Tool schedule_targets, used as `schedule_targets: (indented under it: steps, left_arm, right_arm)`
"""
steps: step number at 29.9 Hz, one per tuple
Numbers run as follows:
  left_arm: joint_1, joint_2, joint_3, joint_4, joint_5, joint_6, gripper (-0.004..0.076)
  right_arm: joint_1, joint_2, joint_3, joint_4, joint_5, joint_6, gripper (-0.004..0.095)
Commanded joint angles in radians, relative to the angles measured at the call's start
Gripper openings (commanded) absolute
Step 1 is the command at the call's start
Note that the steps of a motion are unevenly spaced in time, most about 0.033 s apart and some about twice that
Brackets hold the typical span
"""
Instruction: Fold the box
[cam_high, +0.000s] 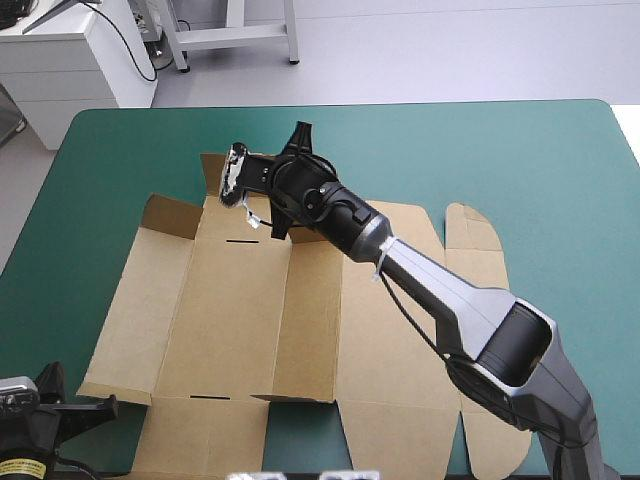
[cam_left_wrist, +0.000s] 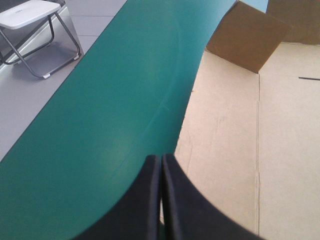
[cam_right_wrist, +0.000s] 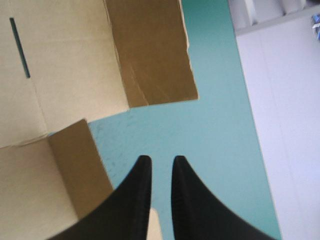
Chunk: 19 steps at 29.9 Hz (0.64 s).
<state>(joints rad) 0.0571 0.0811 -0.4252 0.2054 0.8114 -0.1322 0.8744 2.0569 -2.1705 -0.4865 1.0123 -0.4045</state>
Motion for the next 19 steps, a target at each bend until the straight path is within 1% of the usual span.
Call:
schedule_targets:
  steps: [1, 3, 6, 10, 15, 19]
  left_arm:
    - [0.002, 0.068, -0.054, 0.005, -0.076, 0.002, -0.0008]
    - [0.002, 0.105, -0.094, 0.005, -0.076, 0.002, -0.0008]
    - [0.002, 0.17, -0.163, 0.022, -0.076, 0.003, -0.0008]
    - [0.002, 0.277, -0.249, 0.058, -0.074, 0.059, -0.0008]
    - [0.002, 0.446, -0.342, 0.064, -0.066, 0.106, 0.0]
    - [0.002, 0.582, -0.398, 0.049, -0.06, 0.108, 0.0019]
  right_arm:
    - [0.001, -0.116, -0.028, 0.021, 0.072, 0.084, 0.0002]
    - [-0.004, -0.151, -0.028, 0.072, 0.1, 0.155, 0.0001]
    - [-0.019, -0.206, -0.028, 0.14, 0.146, 0.222, 0.0001]
    - [-0.064, -0.275, -0.028, 0.235, 0.232, 0.242, 0.0001]
    - [-0.158, -0.38, 0.04, 0.344, 0.235, 0.247, 0.0]
    - [-0.24, -0.481, 0.175, 0.375, 0.226, 0.249, 0.0]
